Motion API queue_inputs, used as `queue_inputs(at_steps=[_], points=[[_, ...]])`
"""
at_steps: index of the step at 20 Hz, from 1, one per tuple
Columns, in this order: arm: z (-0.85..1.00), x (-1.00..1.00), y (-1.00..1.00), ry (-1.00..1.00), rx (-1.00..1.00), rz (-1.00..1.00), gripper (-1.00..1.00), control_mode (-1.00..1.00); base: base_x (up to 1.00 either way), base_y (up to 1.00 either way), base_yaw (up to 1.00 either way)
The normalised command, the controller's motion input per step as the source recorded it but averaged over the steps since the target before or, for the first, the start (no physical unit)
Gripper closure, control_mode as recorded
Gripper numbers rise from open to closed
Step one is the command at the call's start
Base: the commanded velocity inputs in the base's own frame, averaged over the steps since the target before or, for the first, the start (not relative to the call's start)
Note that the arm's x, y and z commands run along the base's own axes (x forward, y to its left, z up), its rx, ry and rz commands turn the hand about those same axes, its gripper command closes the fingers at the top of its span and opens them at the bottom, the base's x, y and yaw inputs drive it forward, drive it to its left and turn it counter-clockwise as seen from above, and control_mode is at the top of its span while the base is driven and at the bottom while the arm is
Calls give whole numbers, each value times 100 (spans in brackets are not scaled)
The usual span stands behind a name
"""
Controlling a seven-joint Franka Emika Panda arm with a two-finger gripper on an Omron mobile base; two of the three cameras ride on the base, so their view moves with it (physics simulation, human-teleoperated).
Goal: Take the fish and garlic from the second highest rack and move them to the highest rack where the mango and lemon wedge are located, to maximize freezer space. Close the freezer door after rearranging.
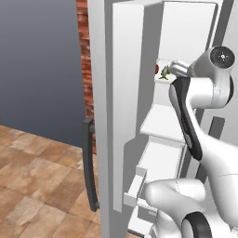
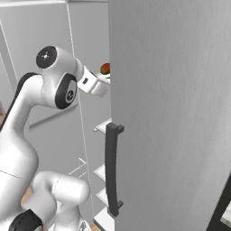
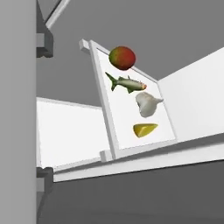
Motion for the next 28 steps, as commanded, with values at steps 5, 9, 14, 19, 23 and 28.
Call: queue_inputs(at_steps=[5,9,14,19,23,28], points=[[-1,-96,12,1,0,1,-100,-100,0,0,0],[-17,-91,11,0,0,0,-100,-100,0,0,0],[-6,-20,1,0,0,0,-100,100,-80,8,0],[0,0,0,0,0,0,-100,100,-95,45,0],[0,0,0,0,0,0,-100,100,-67,90,0],[0,0,0,0,0,0,-100,100,-32,100,-5]])
